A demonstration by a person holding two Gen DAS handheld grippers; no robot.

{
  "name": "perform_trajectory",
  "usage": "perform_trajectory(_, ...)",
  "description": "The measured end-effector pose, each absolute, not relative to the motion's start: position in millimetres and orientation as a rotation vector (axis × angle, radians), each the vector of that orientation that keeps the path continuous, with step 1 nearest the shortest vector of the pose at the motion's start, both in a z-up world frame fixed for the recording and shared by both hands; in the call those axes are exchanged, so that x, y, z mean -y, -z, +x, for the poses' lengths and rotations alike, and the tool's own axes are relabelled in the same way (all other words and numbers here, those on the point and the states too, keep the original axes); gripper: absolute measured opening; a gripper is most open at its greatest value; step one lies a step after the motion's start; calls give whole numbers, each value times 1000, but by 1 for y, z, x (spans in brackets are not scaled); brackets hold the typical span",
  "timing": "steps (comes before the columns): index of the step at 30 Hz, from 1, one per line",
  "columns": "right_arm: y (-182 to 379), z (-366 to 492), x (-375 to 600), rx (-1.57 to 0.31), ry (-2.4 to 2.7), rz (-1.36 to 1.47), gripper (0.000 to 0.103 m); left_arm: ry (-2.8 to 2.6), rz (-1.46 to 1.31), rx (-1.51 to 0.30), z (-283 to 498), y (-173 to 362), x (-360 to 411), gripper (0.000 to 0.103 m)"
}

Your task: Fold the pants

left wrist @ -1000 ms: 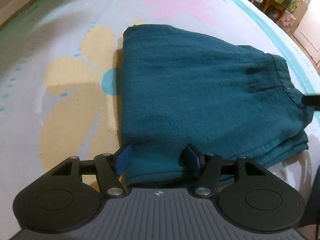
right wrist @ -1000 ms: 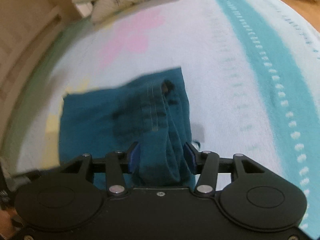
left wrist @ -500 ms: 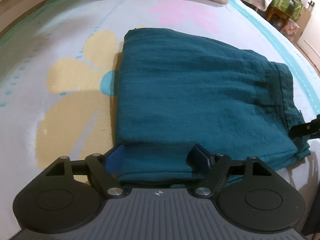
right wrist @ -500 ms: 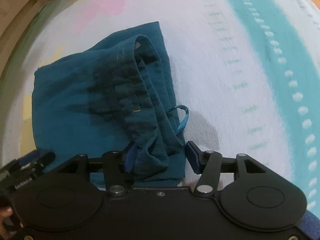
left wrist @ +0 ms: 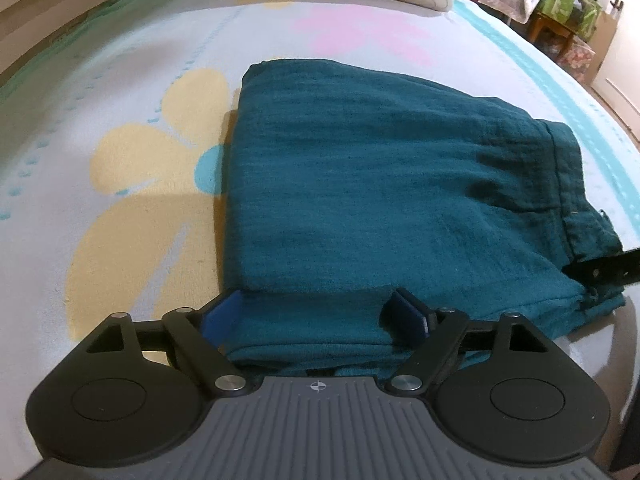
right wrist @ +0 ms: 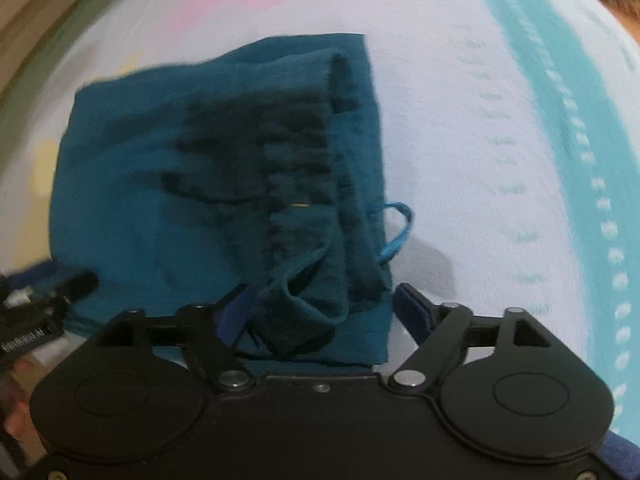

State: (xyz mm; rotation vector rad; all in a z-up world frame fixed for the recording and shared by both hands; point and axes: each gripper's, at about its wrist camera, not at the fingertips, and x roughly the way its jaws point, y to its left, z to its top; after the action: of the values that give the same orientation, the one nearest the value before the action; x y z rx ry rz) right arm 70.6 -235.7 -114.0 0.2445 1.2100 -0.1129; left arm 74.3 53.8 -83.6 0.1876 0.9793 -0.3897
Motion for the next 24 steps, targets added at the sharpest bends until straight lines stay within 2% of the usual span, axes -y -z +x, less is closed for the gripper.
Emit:
perform_trajectory(3, 118, 69, 229, -1184, 136, 256, 96, 387, 192, -981, 74, 83, -53, 81)
perform_trajectory(8, 121, 67, 226, -1164, 131, 301, 103, 393, 199, -986, 75, 81, -51, 81)
perform_trajectory(14, 123, 56, 243, -1112, 130, 403, 103, 396, 201, -1003, 82, 76, -50, 80)
perform_trajectory(18, 124, 48, 247, -1097, 129, 435, 103, 398, 240, -980, 83, 66, -49, 70)
perform_trajectory(24, 122, 46, 268, -1061, 126, 528, 103, 391, 216, -918, 79, 47, -66, 70)
